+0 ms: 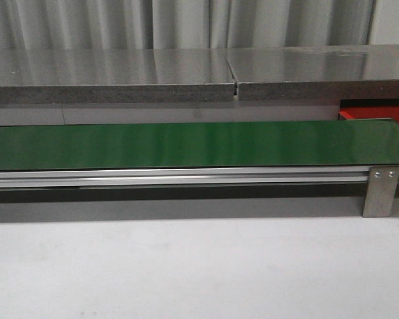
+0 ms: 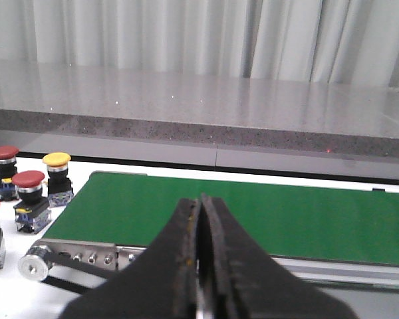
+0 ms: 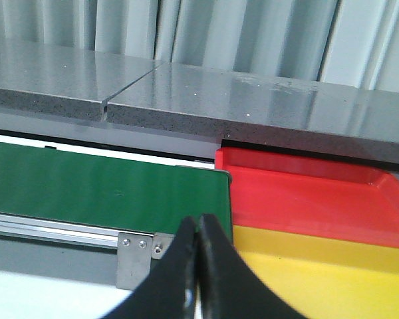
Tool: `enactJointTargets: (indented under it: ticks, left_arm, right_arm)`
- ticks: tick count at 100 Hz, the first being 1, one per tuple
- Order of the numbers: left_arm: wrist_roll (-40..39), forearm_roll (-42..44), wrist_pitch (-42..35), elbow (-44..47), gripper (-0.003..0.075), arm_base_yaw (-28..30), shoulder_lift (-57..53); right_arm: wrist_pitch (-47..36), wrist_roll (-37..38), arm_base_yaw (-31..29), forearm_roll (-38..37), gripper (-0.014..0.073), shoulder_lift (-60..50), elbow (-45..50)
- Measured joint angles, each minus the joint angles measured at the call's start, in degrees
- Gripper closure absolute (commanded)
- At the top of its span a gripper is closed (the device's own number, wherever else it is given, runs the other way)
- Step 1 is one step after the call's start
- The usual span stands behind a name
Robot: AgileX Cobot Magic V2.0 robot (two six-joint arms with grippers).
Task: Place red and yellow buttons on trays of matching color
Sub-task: 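Move the left gripper down over a yellow button in the pile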
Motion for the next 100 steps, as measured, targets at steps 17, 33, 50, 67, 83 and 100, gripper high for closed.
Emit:
enactJointTargets:
  ticks: [17,33,50,67,83,100]
  left_arm:
    - [0.0,0.0,-3.29,-0.12,0.0739,0.0,0.0]
    - [0.0,0.0,2.09,-3.16,0.0739,0.0,0.0]
    - [0.0,-0.12,11.39,-11.57,0.0739,0.0,0.4]
    - [0.0,-0.27,19.4,-19.09,0.0739,0.0,5.67]
    - [0.0,-1.11,22.05,-23.5,0.0739,0.0,11.44]
    - [0.0,-1.32,24.0,-27.56,0.0739,0.0,16.77]
  right_arm:
    - [0.0,0.0,0.0,0.0,0.0662,0.0,0.0]
    - [0.0,0.0,0.0,0.0,0.0662,0.0,0.0]
    - [0.0,0.0,0.0,0.0,0.0662,0.0,0.0]
    - [0.0,0.0,0.0,0.0,0.0662,0.0,0.0]
    - [0.0,0.0,0.0,0.0,0.0662,0.0,0.0]
    - [0.0,0.0,0.0,0.0,0.0662,0.0,0.0]
